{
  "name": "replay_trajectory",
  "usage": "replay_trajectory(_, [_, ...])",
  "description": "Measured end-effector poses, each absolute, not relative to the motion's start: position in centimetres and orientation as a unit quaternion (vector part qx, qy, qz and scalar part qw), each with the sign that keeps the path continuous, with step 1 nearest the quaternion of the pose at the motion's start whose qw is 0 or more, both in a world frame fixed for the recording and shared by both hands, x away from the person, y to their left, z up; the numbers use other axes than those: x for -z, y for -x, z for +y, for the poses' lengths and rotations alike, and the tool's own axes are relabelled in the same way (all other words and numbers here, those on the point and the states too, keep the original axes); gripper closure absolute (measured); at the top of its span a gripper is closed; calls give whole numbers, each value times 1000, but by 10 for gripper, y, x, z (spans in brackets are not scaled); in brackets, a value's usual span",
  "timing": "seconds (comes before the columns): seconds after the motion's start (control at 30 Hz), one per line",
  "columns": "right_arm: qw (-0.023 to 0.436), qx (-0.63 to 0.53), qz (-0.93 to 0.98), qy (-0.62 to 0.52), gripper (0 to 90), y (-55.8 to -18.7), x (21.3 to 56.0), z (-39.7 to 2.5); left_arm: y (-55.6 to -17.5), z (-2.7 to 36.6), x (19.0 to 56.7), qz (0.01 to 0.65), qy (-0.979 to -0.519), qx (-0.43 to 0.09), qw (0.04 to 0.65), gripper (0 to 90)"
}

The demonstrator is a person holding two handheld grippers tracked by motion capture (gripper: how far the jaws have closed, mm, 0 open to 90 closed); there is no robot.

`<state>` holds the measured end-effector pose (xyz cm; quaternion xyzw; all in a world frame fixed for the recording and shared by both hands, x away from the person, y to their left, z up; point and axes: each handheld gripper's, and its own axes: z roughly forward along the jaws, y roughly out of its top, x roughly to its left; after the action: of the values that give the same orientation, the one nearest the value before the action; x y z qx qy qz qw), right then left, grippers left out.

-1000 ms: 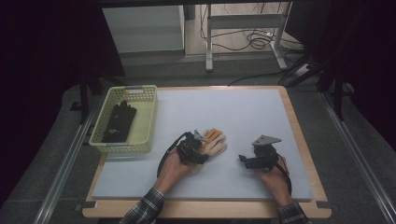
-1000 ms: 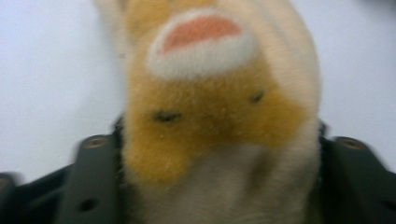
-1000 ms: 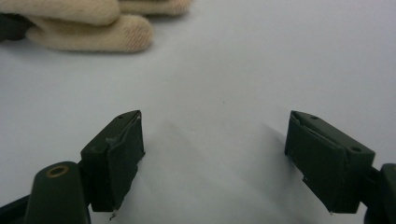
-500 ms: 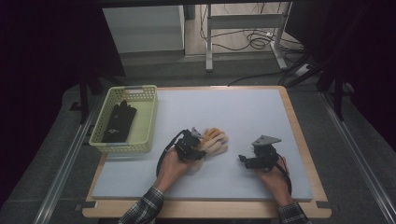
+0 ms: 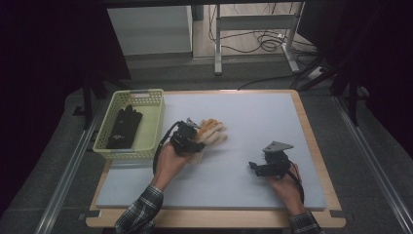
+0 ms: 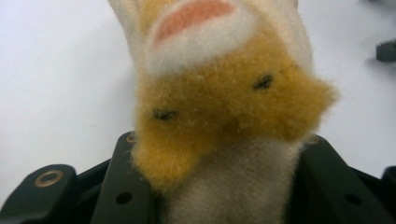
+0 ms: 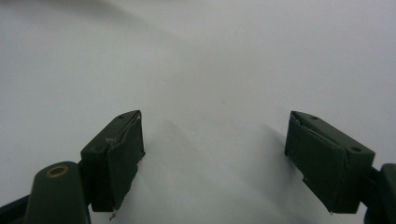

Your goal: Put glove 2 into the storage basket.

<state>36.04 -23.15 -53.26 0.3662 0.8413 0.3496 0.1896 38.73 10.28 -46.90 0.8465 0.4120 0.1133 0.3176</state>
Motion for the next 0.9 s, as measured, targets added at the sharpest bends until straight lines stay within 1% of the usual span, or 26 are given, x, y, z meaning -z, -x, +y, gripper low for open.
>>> replay_trajectory(0.57, [190, -350, 842, -365, 191, -361, 533, -232, -405, 161, 428, 473, -809, -154, 313, 578])
replay_trajectory(0.9, [190, -351, 841, -365, 191, -361, 533, -232, -412, 197, 415, 508, -786, -172, 307, 572])
